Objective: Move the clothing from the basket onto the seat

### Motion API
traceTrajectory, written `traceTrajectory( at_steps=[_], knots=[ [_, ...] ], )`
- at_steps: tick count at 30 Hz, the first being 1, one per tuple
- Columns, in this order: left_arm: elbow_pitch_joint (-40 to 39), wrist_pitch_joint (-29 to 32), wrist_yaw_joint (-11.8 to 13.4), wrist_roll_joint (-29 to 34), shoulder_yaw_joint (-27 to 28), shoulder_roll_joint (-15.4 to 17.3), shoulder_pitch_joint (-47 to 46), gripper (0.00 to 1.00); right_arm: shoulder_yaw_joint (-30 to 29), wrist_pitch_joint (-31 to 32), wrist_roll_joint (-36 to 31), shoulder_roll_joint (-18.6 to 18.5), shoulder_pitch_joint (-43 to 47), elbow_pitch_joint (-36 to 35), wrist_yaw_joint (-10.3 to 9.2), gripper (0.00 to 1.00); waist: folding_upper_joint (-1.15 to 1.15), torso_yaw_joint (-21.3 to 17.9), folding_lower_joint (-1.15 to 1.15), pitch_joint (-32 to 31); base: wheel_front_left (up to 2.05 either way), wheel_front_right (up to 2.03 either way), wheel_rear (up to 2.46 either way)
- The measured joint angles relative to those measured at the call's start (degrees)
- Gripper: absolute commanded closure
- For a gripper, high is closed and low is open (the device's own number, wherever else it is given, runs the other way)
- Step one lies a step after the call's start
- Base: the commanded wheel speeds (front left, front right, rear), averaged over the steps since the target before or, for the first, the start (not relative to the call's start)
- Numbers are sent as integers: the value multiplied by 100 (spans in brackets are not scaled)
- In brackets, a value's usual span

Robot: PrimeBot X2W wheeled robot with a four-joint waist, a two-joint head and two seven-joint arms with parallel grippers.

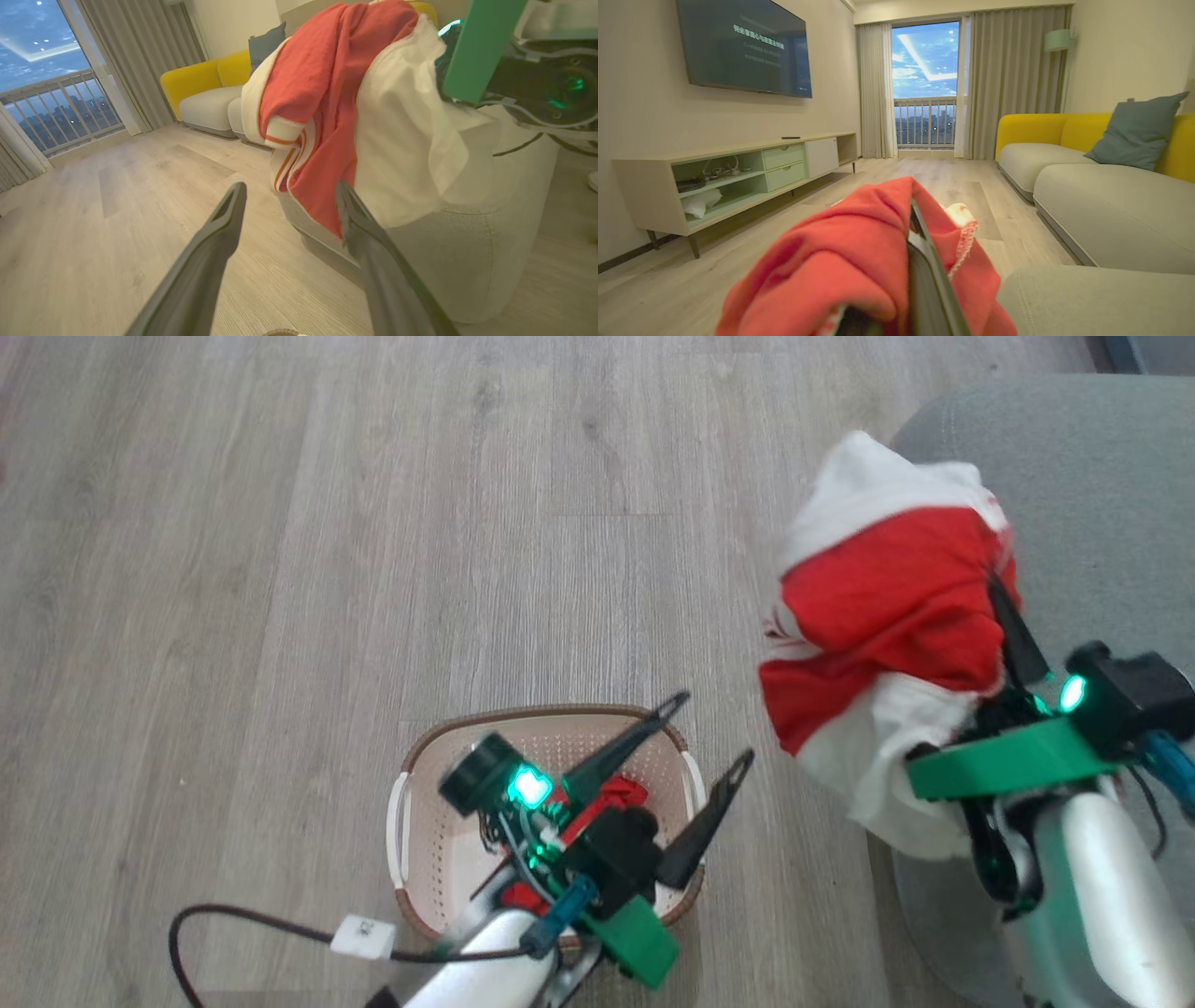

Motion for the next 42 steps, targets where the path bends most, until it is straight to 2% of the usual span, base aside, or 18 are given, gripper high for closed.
traceTrajectory(
  at_steps=[8,17,32,42],
  knots=[
    [132,0,-324,-213,152,-3,388,0,-520,0,-35,25,335,33,0,100,0,-36,0,-86,0,0,0],
    [402,1,-703,-394,279,-20,711,0,-762,0,-43,111,567,328,0,100,0,-89,0,-116,0,0,0],
    [409,1,-745,-412,383,-41,713,0,-797,0,-43,119,551,346,0,100,0,-247,0,-86,0,0,0],
    [381,1,-736,-411,353,-46,712,0,-962,0,-94,118,528,192,0,100,0,-613,0,-25,0,0,0]
  ],
)
